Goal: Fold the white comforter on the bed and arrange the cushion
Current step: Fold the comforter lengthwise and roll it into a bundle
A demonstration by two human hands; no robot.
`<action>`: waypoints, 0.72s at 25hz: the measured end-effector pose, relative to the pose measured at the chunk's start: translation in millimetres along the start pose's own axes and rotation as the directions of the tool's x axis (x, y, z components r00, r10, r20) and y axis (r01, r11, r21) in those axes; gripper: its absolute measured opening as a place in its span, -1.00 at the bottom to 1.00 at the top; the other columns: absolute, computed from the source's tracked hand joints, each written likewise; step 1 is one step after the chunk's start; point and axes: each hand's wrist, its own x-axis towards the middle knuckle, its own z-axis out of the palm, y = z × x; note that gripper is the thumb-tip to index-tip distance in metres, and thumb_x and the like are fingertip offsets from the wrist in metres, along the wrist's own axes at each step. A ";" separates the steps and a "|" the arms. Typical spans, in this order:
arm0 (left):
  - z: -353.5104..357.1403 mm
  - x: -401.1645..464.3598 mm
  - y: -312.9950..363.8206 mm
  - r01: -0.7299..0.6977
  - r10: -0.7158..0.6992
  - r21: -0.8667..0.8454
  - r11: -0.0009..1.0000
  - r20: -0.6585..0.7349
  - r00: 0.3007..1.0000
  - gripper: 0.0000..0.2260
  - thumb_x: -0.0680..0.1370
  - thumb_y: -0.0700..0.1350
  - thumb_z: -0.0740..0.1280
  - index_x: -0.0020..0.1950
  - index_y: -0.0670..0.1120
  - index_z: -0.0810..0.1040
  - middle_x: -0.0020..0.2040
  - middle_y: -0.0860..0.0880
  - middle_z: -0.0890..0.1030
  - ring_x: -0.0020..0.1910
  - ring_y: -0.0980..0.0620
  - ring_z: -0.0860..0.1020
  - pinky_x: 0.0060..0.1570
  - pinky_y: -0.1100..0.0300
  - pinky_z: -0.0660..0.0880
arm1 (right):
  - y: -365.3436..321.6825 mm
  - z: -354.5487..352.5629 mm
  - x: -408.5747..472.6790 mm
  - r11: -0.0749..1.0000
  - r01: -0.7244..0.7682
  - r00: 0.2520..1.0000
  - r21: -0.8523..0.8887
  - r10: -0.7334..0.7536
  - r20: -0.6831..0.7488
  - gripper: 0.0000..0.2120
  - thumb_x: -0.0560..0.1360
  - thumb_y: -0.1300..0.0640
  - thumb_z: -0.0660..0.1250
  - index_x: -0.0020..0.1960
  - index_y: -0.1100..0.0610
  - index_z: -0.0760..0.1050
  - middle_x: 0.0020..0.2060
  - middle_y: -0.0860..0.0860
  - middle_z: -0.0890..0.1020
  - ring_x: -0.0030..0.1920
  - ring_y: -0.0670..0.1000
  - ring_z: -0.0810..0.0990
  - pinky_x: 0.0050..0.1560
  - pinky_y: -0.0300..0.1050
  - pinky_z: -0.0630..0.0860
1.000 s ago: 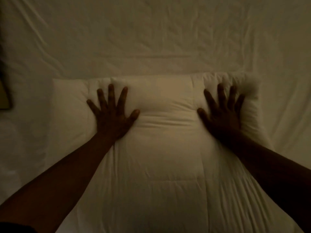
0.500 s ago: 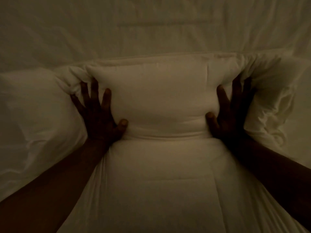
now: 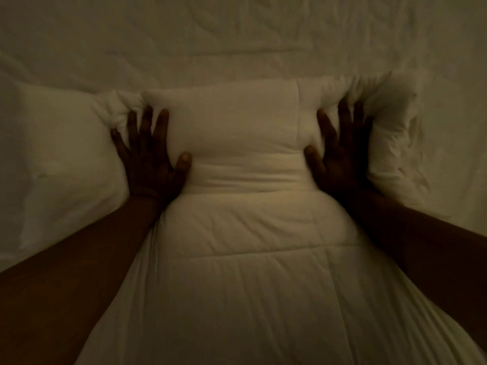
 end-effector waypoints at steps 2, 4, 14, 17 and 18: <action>-20.2 -9.1 6.5 0.060 -0.061 0.022 0.998 0.027 0.998 -0.30 0.54 0.39 -0.11 0.61 0.11 -0.04 0.61 -0.06 0.12 0.59 -0.15 0.02 0.47 -0.34 -0.09 | -7.6 -19.2 -4.6 0.997 -0.023 0.997 -0.074 0.028 0.078 -0.36 0.60 -0.26 0.04 0.60 -0.03 0.06 0.59 0.18 0.03 0.58 0.26 -0.10 0.53 0.30 -0.15; -48.2 -17.9 13.6 0.119 -0.117 -0.018 0.993 0.084 0.990 -0.32 0.53 0.41 -0.08 0.59 0.21 -0.11 0.62 -0.04 0.06 0.59 -0.14 0.00 0.48 -0.32 -0.09 | -14.5 -44.5 -18.5 0.985 -0.036 0.989 -0.166 0.059 0.132 -0.35 0.59 -0.29 -0.04 0.60 -0.03 0.02 0.59 0.18 0.03 0.58 0.26 -0.12 0.53 0.30 -0.16; -134.4 -230.4 73.1 0.102 -0.091 -0.031 0.994 0.247 0.965 -0.22 0.48 0.41 0.00 0.62 0.10 -0.06 0.62 -0.13 0.01 0.59 -0.18 0.04 0.50 -0.24 0.05 | -51.1 -135.1 -209.3 0.993 -0.011 0.933 -0.122 0.054 0.357 -0.35 0.57 -0.37 -0.18 0.59 -0.17 -0.16 0.61 0.00 -0.13 0.59 0.09 -0.20 0.54 0.25 -0.20; -132.3 -284.6 76.0 0.042 -0.048 0.033 0.999 0.204 0.978 -0.24 0.48 0.35 0.09 0.61 0.02 0.09 0.62 -0.17 0.05 0.58 -0.22 0.04 0.46 -0.34 0.01 | -39.8 -144.3 -248.9 0.988 -0.013 0.931 -0.157 0.069 0.358 -0.33 0.56 -0.37 -0.13 0.59 -0.17 -0.18 0.60 -0.01 -0.15 0.59 0.12 -0.22 0.53 0.28 -0.20; -126.4 -291.2 77.2 0.038 -0.048 0.050 0.998 0.206 0.977 -0.24 0.48 0.34 0.09 0.61 0.02 0.11 0.61 -0.17 0.05 0.58 -0.23 0.03 0.45 -0.37 0.00 | -39.3 -140.7 -255.3 0.988 -0.014 0.933 -0.154 0.068 0.353 -0.32 0.56 -0.37 -0.11 0.59 -0.15 -0.18 0.60 -0.01 -0.15 0.59 0.12 -0.22 0.53 0.29 -0.17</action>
